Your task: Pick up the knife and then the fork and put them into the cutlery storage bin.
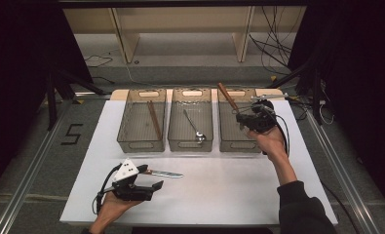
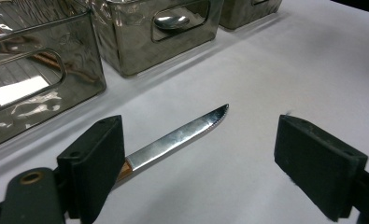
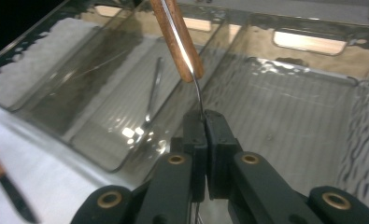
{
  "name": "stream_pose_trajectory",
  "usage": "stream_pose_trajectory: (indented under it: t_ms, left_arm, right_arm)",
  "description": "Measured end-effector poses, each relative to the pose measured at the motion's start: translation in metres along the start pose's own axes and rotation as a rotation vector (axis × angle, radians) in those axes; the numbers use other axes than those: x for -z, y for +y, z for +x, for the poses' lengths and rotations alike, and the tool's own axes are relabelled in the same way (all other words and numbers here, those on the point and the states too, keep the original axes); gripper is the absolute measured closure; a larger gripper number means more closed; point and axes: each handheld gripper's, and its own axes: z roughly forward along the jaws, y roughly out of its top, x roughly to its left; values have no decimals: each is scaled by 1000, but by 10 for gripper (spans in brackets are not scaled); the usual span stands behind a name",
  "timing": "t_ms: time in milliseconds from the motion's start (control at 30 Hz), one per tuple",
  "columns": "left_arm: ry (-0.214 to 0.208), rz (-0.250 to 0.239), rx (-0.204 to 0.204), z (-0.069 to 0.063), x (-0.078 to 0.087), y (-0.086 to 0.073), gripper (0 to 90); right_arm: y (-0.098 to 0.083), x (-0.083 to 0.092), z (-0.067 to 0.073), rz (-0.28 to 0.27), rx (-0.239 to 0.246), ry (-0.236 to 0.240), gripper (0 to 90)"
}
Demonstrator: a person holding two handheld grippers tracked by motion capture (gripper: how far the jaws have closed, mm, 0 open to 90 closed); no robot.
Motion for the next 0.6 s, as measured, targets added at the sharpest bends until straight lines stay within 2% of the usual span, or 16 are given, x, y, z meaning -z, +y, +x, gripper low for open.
stream_pose_trajectory:
  t_ms: [333, 600]
  left_arm:
    - [6, -4, 4, 1, 1, -1, 160]
    - [11, 1, 4, 1, 0, -1, 160]
  right_arm:
    - [6, -19, -13, 38, -36, -71, 888]
    - [6, -30, -21, 58, -69, -104, 887]
